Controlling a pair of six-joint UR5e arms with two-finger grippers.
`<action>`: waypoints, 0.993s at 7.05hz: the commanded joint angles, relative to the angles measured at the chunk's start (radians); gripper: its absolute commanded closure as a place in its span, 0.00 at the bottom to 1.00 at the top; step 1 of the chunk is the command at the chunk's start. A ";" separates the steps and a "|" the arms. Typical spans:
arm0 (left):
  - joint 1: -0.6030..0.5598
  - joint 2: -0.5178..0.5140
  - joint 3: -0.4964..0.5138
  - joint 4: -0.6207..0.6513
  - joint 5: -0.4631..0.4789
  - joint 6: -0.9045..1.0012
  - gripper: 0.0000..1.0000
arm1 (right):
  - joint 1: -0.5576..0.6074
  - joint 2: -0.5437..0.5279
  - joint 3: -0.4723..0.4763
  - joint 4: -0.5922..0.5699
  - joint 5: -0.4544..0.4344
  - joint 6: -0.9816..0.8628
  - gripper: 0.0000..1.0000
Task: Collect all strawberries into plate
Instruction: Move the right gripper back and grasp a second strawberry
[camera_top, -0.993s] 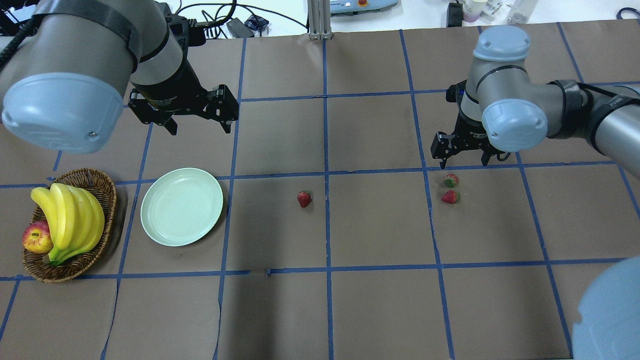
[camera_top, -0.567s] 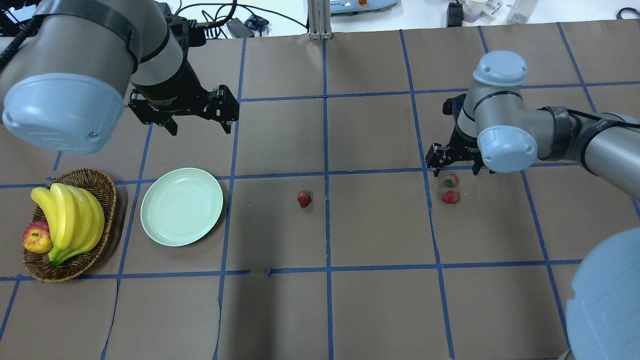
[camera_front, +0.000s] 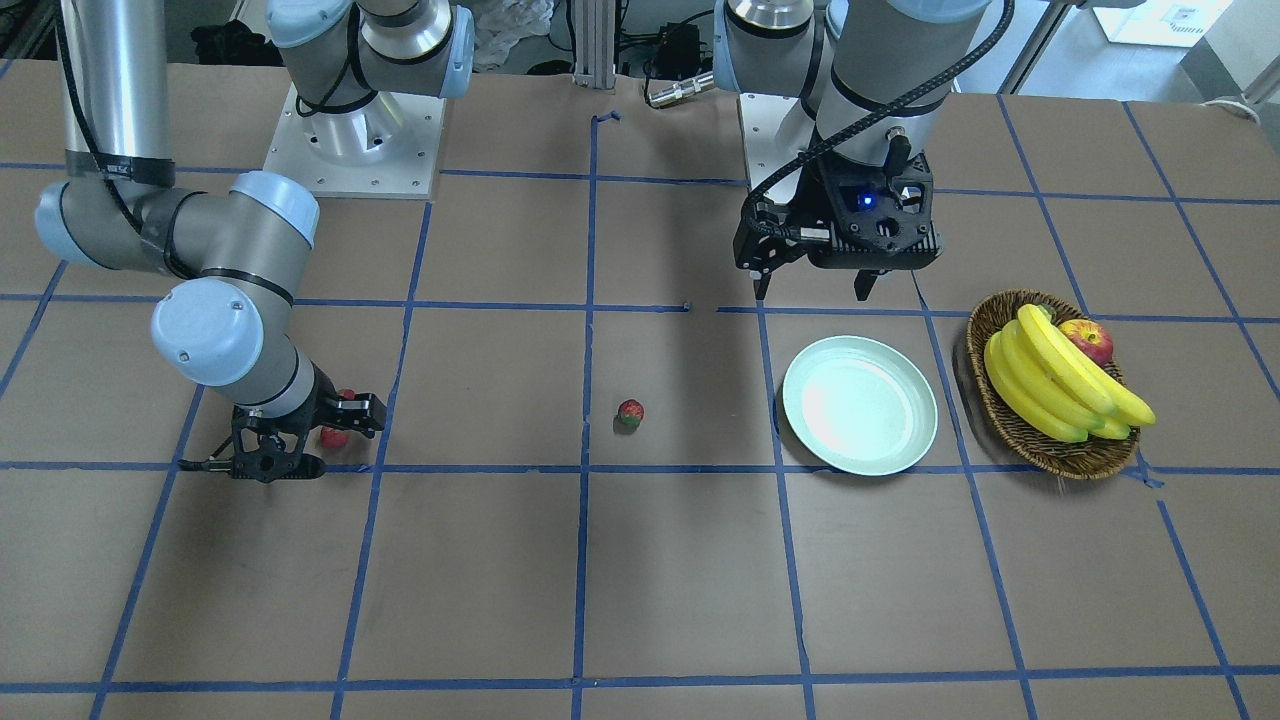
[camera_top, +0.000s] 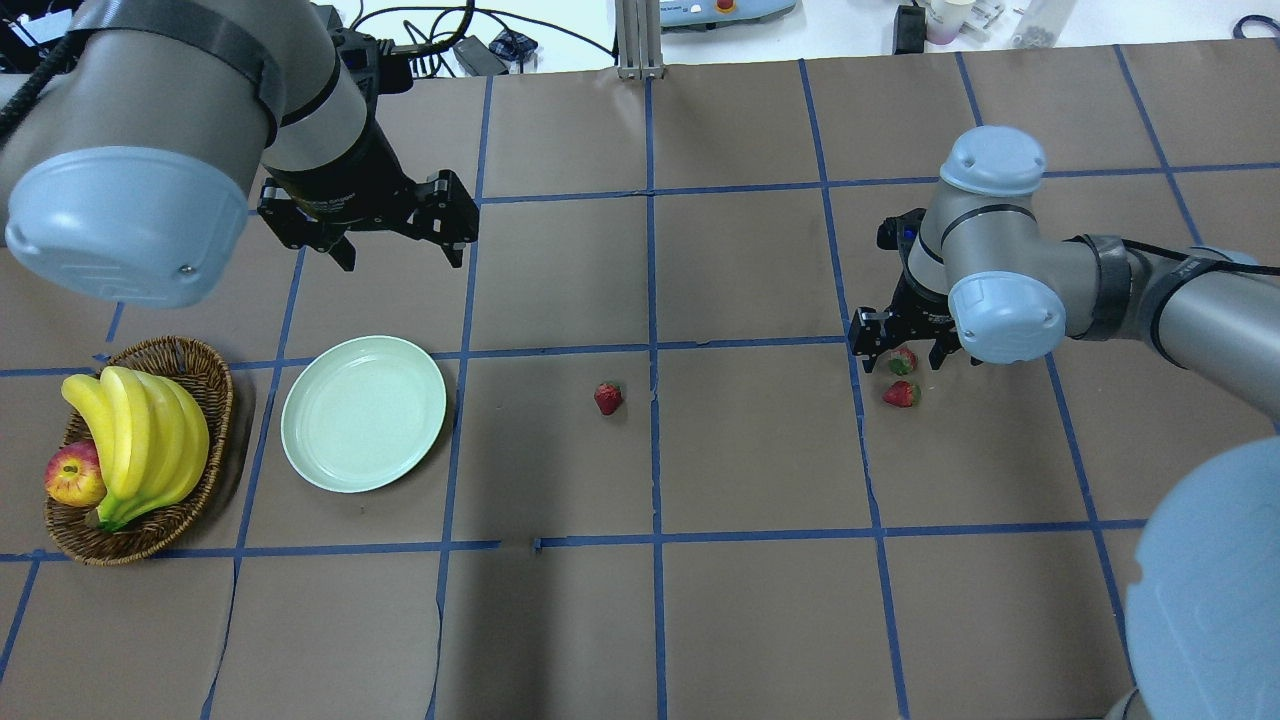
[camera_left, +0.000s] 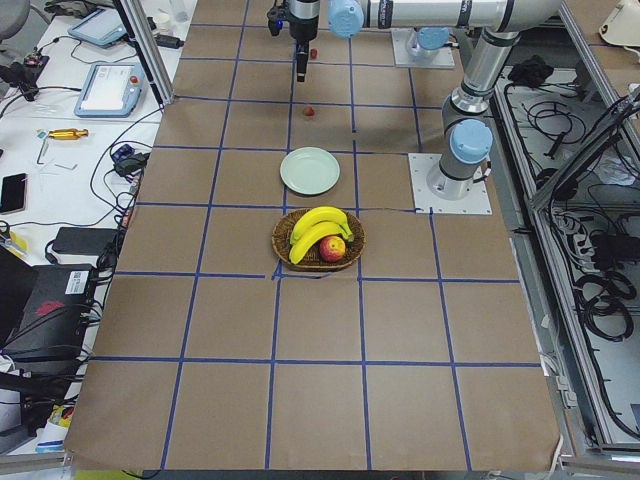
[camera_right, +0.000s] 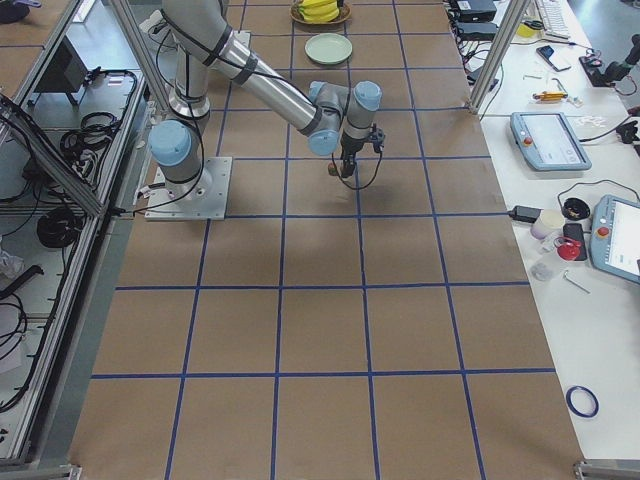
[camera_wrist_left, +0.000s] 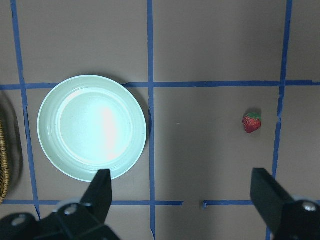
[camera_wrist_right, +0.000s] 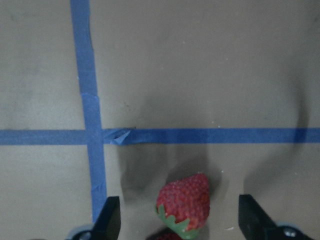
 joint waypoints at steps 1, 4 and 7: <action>0.000 0.000 0.000 0.000 0.000 0.000 0.00 | -0.002 0.005 -0.006 -0.001 -0.020 -0.002 0.56; 0.000 0.000 0.000 0.000 0.000 0.000 0.00 | -0.002 0.001 -0.013 -0.001 -0.026 0.000 1.00; 0.000 -0.001 0.000 0.000 -0.002 0.000 0.00 | 0.021 -0.019 -0.102 0.021 -0.031 0.128 1.00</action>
